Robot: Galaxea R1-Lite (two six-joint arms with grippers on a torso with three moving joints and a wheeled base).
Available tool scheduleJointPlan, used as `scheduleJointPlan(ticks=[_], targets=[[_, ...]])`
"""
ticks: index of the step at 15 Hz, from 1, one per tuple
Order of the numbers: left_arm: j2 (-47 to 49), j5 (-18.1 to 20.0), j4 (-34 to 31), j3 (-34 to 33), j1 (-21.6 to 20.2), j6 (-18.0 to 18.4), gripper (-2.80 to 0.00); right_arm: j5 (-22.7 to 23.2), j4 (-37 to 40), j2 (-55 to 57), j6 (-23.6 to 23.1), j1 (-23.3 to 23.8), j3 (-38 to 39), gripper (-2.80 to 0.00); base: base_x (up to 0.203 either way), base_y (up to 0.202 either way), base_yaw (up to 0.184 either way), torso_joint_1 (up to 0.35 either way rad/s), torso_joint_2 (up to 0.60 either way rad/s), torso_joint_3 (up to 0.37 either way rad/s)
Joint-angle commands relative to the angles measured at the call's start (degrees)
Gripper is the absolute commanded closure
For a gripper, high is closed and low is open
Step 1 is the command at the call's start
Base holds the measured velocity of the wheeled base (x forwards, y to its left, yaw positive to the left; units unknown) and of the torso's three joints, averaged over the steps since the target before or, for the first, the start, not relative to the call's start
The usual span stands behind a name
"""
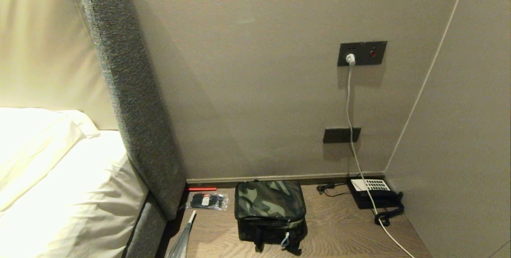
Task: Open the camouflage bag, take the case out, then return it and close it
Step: Open the top of the storage box
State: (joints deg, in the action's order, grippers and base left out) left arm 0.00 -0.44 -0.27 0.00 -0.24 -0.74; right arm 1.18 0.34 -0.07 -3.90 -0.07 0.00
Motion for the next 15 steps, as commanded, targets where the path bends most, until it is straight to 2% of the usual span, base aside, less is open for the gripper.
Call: scheduleJointPlan(ticks=[1,15], targets=[[0.0,-0.09,0.0,-0.18,-0.02,-0.05,0.0,0.05,0.01,-0.19,-0.05,-0.01,0.0,0.0,0.0,0.0,0.0,0.0,0.0,0.0],[0.0,0.0,0.0,-0.18,-0.02,0.04,0.0,0.05,0.01,-0.19,-0.05,-0.01,0.0,0.0,0.0,0.0,0.0,0.0,0.0,0.0]])
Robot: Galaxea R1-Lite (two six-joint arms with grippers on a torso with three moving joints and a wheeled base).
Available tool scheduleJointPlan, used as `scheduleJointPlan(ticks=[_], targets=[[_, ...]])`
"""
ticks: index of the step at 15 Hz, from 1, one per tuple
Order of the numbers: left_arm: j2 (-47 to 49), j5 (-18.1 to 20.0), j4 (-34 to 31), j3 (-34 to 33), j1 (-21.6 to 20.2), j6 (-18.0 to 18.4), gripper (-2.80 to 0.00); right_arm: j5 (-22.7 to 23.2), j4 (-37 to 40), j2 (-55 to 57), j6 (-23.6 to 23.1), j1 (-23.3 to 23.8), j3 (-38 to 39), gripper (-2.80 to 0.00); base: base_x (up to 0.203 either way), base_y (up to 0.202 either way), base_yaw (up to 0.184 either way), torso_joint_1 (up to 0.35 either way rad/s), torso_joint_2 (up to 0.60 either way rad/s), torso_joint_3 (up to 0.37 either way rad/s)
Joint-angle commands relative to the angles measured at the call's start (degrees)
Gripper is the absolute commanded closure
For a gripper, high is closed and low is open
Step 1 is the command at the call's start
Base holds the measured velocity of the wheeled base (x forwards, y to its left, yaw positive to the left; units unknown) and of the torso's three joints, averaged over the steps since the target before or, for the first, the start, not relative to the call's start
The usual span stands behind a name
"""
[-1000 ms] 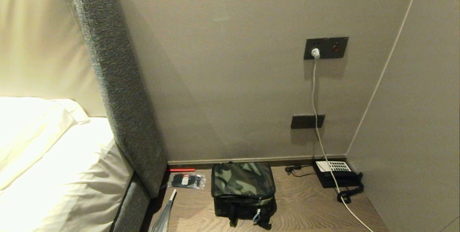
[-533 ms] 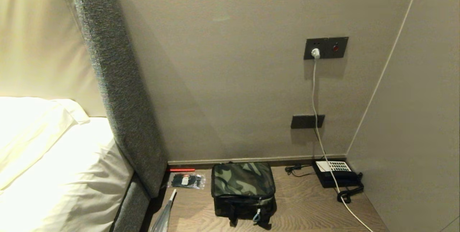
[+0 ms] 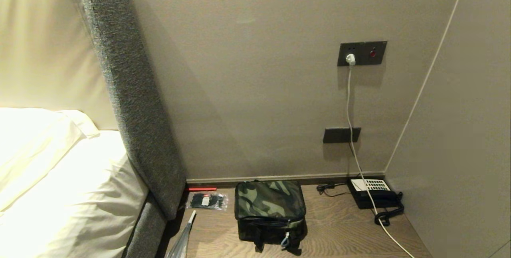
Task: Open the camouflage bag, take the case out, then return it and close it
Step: Open the top of the storage box
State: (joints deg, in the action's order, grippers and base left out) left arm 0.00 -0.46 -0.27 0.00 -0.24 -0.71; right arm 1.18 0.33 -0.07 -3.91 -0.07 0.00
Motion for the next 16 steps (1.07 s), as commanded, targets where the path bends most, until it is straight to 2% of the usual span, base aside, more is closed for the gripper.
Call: scheduleJointPlan(ticks=[1,5,12,16], targets=[[0.0,-0.06,0.0,-0.18,-0.02,-0.08,0.0,0.05,0.02,-0.19,-0.04,-0.01,0.09,0.0,0.0,0.0,0.0,0.0,0.0,0.0],[0.0,-0.02,0.0,-0.18,-0.07,-0.08,0.0,0.05,0.11,-0.19,-1.62,-0.01,0.18,0.0,0.0,0.0,0.0,0.0,0.0,0.0],[0.0,0.02,-0.08,-0.09,-0.02,0.0,0.0,0.05,0.2,-0.19,-0.75,-0.01,0.0,0.0,0.0,0.0,0.0,0.0,0.0,0.0],[0.0,-0.02,-0.04,-0.09,-0.02,0.0,0.0,0.05,0.05,-0.19,-0.6,-0.01,0.05,0.0,0.0,0.0,0.0,0.001,0.0,-0.133]])
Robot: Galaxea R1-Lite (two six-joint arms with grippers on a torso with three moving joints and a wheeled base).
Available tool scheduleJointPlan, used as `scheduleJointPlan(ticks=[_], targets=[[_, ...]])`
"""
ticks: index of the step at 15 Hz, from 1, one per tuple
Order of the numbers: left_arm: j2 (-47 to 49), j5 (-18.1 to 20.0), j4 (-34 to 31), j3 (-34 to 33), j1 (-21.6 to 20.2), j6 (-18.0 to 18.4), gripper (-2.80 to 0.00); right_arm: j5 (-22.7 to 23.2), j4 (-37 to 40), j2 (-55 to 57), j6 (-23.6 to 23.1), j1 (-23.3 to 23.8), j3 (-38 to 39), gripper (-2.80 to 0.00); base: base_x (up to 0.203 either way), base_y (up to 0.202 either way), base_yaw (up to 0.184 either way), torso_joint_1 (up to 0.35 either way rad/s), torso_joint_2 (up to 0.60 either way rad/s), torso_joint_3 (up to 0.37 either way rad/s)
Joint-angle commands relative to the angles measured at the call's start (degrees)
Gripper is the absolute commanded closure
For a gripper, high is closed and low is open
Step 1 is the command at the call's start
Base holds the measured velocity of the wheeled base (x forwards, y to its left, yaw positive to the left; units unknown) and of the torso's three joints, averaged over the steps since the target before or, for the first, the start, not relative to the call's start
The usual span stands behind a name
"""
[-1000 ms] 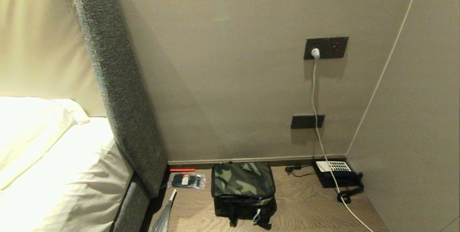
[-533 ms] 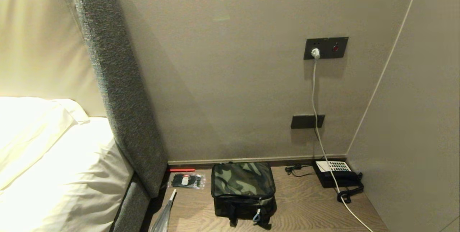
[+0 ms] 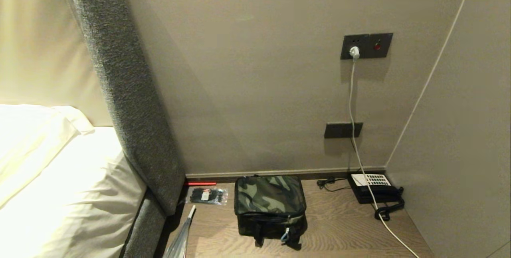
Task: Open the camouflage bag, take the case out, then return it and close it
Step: Open the top of the storage box
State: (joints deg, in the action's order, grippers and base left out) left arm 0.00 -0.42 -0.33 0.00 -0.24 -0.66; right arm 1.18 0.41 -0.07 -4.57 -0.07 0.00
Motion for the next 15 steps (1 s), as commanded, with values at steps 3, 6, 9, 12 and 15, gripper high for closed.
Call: scheduleJointPlan(ticks=[3,6,9,12,15], targets=[[0.0,-0.1,0.07,-0.18,-0.02,-0.04,0.0,0.05,-0.05,-0.19,0.26,-0.01,0.04,0.0,0.0,0.0,0.0,0.001,0.0,-0.193],[0.0,-0.05,0.15,-0.18,-0.02,-0.04,0.0,0.05,-0.06,-0.19,0.26,-0.01,0.18,0.0,0.0,0.0,0.0,0.002,0.0,-0.195],[0.0,-0.02,0.15,-0.18,-0.02,0.04,0.0,0.05,-0.01,-0.19,0.26,-0.01,0.03,0.0,0.0,0.0,0.0,-0.001,0.0,-0.198],[0.0,-0.1,0.15,-0.18,-0.02,0.04,0.0,0.05,0.01,-0.19,0.26,-0.01,0.15,0.0,0.0,0.0,0.0,0.004,0.0,-0.194],[0.0,-0.07,0.15,-0.18,-0.02,0.13,0.0,0.05,0.02,-0.19,0.26,-0.01,0.18,0.0,0.0,0.0,0.0,0.004,0.0,-0.195]])
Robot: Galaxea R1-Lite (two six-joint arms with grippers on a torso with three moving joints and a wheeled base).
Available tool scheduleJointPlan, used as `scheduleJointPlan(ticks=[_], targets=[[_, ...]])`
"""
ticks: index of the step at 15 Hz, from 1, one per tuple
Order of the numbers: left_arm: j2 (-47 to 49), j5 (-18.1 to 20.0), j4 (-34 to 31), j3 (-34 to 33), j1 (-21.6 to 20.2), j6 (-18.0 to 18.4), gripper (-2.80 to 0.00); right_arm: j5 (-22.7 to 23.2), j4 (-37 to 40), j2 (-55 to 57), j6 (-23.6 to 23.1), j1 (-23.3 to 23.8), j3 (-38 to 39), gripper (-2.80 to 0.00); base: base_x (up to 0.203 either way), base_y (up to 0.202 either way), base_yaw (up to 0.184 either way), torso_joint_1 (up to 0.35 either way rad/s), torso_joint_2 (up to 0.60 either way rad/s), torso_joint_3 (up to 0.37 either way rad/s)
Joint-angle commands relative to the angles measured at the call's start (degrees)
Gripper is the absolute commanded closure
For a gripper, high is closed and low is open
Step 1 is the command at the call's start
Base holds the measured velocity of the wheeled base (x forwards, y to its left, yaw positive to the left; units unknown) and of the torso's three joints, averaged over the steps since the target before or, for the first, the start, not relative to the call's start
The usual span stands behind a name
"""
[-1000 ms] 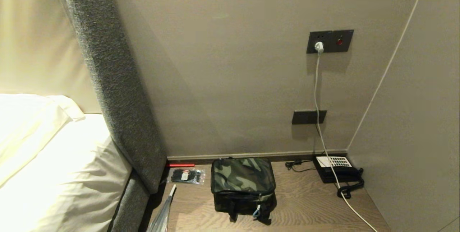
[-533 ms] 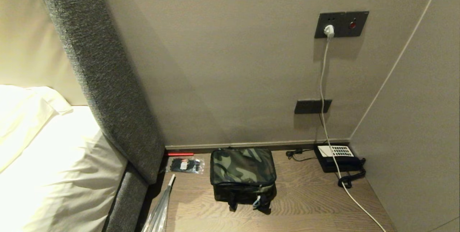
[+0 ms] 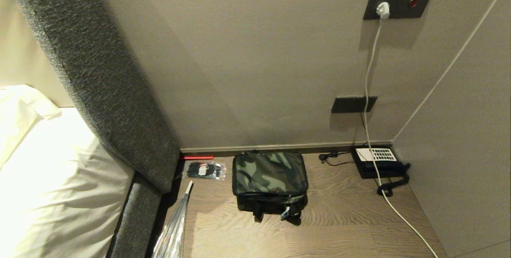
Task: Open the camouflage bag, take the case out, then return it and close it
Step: Open the top of the storage box
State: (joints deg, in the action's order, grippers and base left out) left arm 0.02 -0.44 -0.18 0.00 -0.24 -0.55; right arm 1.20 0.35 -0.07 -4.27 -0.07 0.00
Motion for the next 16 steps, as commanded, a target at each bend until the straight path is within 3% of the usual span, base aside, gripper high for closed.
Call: scheduleJointPlan(ticks=[1,16], targets=[[-0.02,-0.07,0.01,-0.18,-0.02,-0.07,0.0,0.03,0.0,-0.19,-0.04,-0.01,0.18,0.0,0.0,0.0,0.0,0.002,0.0,-0.198],[-0.02,-0.09,0.01,-0.18,-0.02,-0.07,0.0,0.03,0.0,-0.19,-0.04,-0.01,0.18,0.0,0.0,0.0,0.0,0.002,0.0,-0.196]])
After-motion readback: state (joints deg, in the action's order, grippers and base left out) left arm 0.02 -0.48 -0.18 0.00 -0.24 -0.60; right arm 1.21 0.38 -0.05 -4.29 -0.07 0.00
